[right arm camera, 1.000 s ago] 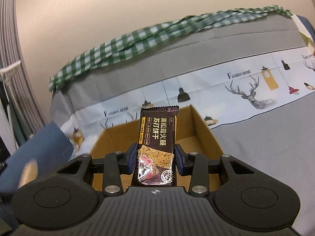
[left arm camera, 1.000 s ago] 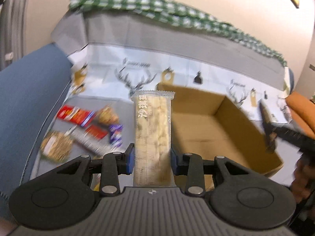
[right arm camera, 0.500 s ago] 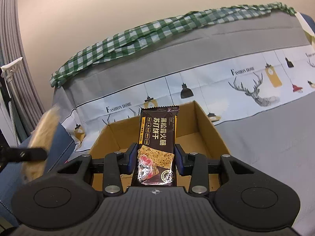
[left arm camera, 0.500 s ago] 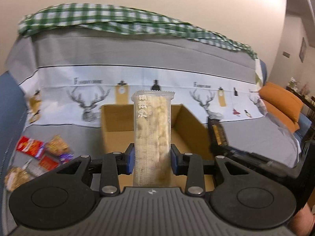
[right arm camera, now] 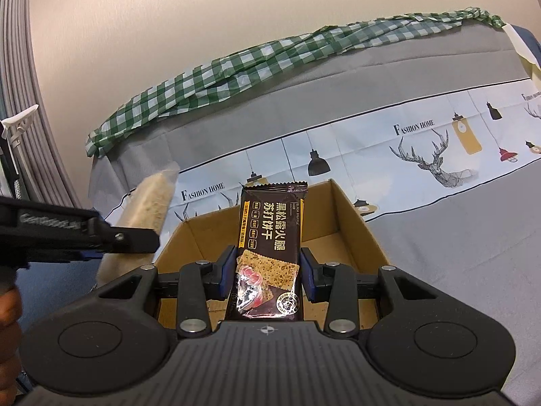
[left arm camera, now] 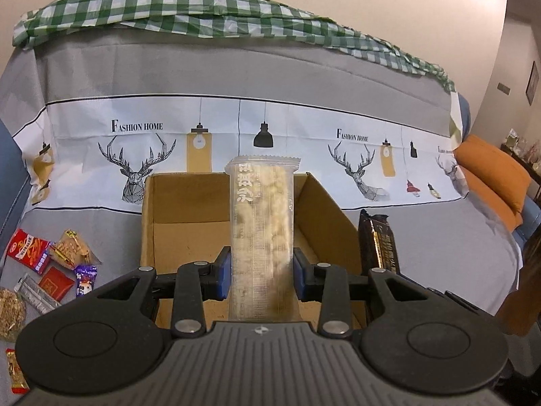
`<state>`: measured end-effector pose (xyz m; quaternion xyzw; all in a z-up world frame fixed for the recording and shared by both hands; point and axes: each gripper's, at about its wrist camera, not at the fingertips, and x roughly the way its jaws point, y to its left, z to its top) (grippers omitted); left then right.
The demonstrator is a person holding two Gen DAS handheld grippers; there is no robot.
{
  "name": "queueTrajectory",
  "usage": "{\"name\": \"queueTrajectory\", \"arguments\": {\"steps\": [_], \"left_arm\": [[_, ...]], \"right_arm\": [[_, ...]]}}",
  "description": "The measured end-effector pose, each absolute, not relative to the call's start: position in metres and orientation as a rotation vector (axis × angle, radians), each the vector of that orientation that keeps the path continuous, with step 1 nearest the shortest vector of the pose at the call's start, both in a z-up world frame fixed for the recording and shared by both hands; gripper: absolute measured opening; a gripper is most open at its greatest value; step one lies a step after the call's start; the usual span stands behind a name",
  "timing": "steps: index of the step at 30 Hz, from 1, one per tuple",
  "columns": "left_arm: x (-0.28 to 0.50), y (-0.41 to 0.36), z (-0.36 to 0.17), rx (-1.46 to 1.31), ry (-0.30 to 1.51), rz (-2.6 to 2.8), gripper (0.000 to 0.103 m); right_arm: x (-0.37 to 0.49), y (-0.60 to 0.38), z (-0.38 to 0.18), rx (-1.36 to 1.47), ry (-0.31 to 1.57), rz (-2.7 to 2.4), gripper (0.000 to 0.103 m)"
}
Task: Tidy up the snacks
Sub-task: 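Open both tools to drop the two bars into the box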
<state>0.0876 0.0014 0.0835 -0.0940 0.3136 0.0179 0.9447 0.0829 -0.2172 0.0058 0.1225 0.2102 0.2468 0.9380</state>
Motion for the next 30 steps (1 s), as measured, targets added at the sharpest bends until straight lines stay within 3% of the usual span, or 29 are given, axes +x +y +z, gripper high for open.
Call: {"name": "queueTrajectory", "arguments": {"steps": [30], "left_arm": [[0.123,-0.013,0.089,-0.081,0.7,0.044,0.039]], "right_arm": [[0.079,-0.216,0.004,0.277,0.389,0.464,0.041]]}}
